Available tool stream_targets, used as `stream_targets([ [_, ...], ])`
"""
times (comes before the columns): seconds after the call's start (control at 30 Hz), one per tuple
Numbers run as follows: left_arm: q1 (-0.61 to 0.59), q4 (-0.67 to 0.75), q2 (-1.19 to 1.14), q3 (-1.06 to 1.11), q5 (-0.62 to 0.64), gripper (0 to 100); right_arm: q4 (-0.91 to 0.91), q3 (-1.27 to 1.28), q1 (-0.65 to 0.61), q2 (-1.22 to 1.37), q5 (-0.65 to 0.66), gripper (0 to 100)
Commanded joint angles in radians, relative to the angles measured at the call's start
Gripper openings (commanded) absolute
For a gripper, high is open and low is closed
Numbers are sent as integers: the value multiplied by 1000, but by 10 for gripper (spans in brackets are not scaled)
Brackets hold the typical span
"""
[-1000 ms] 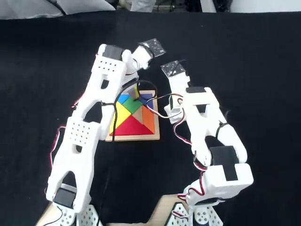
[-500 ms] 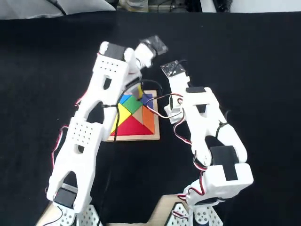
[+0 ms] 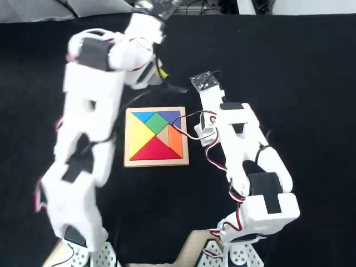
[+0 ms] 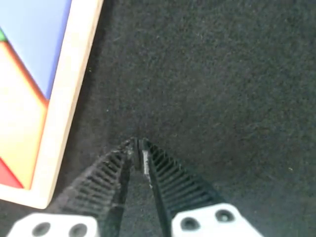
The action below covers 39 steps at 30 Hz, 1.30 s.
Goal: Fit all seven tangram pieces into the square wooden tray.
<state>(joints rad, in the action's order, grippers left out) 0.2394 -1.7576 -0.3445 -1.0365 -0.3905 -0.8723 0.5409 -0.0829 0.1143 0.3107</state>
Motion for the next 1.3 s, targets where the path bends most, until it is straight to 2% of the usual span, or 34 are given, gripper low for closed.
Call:
stream_targets([
  [0.0,-41,0,316,180,9,252,14,-4,-6,-5,-2,11],
  [0.2,-199,0,661,410,15,252,15,-4,8,-5,-9,11],
  [0.33,-303,0,861,535,137,252,41,-4,9,-13,-11,11],
  [0.43,-338,6,971,685,206,245,40,-22,9,-33,-12,11],
  [0.5,-348,54,1008,803,221,186,-5,-39,11,-88,-35,11],
  [0.6,-403,147,1036,944,221,26,-117,-79,18,-222,-75,11],
  [0.73,-466,203,1039,1017,222,73,-235,-133,63,-469,-75,11],
  [0.83,-467,173,1059,1007,236,23,-285,-154,106,-684,-75,11],
  [0.93,-447,98,1154,941,281,30,-330,-145,117,-908,-75,11],
  [1.1,-314,49,1448,868,284,30,-373,-64,112,-1259,-74,11],
  [1.27,-254,49,1634,1067,282,30,-376,71,112,-1549,-74,11],
])
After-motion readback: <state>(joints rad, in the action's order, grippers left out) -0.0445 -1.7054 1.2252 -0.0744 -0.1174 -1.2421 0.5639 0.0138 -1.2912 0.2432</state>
